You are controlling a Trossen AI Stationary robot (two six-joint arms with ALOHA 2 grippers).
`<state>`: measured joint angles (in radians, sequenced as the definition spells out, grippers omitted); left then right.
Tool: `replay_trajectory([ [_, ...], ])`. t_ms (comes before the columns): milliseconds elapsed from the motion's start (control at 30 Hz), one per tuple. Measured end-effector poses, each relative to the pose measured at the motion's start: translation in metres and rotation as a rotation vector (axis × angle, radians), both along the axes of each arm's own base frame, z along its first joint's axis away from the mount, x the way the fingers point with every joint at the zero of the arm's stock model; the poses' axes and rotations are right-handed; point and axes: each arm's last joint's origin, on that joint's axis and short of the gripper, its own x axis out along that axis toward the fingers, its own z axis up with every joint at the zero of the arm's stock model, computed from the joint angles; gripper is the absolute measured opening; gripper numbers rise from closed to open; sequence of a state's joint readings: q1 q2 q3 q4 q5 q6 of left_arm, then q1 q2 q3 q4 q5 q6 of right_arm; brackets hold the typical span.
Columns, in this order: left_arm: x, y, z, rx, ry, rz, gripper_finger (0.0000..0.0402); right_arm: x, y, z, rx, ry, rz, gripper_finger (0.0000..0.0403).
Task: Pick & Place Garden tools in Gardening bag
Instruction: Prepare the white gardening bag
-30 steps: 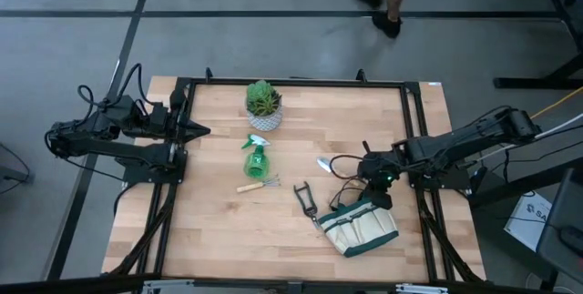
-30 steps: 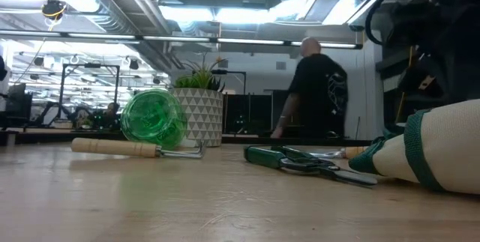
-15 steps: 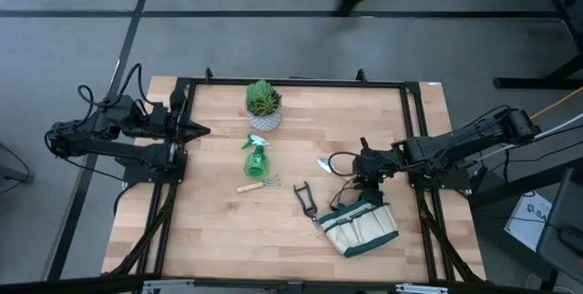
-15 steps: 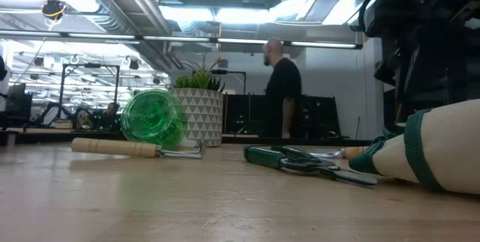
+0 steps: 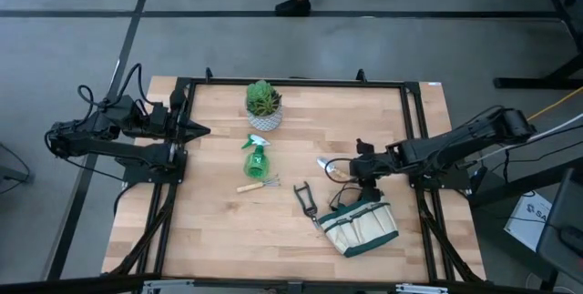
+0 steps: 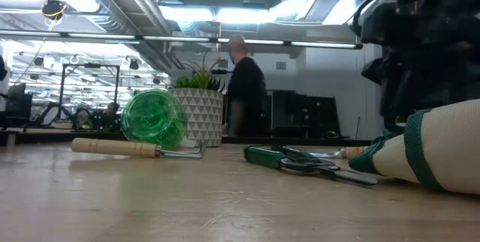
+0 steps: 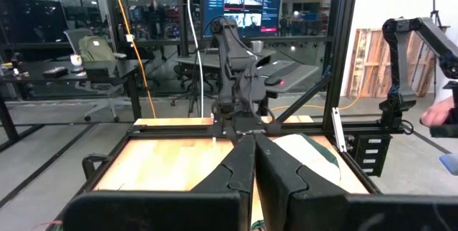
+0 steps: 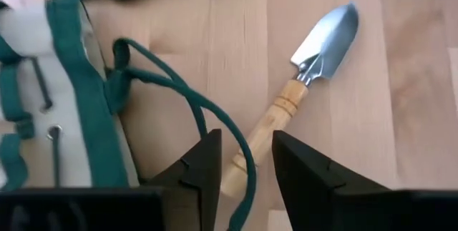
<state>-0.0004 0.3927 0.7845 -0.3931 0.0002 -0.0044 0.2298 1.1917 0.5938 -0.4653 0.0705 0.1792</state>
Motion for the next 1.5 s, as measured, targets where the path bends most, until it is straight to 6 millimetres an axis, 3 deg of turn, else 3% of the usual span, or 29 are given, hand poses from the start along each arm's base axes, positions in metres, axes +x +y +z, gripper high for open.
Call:
replay_trajectory([
  [400,0.000,0.000,0.000,0.000,0.000,0.000,0.0006,0.009,0.000,-0.019,-0.101,0.068,0.030,0.0125],
  [500,0.000,0.000,0.000,0.000,0.000,0.000,0.0008,0.009,0.000,-0.019,-0.102,0.068,0.033,0.0103],
  [700,0.000,0.000,0.000,0.000,0.000,0.000,0.0006,0.009,0.001,-0.019,-0.084,0.071,0.041,0.0018],
  [900,0.000,0.000,0.000,0.000,-0.001,0.000,0.0008,0.011,0.002,-0.016,-0.072,0.041,0.045,0.0007],
  [1033,0.000,0.000,0.000,0.000,0.000,0.000,0.0007,0.013,0.002,-0.003,-0.074,-0.014,0.067,0.0005],
  [1500,0.000,0.000,0.000,0.000,-0.001,0.000,0.0007,0.001,-0.003,0.089,-0.236,-0.457,0.204,0.0003],
])
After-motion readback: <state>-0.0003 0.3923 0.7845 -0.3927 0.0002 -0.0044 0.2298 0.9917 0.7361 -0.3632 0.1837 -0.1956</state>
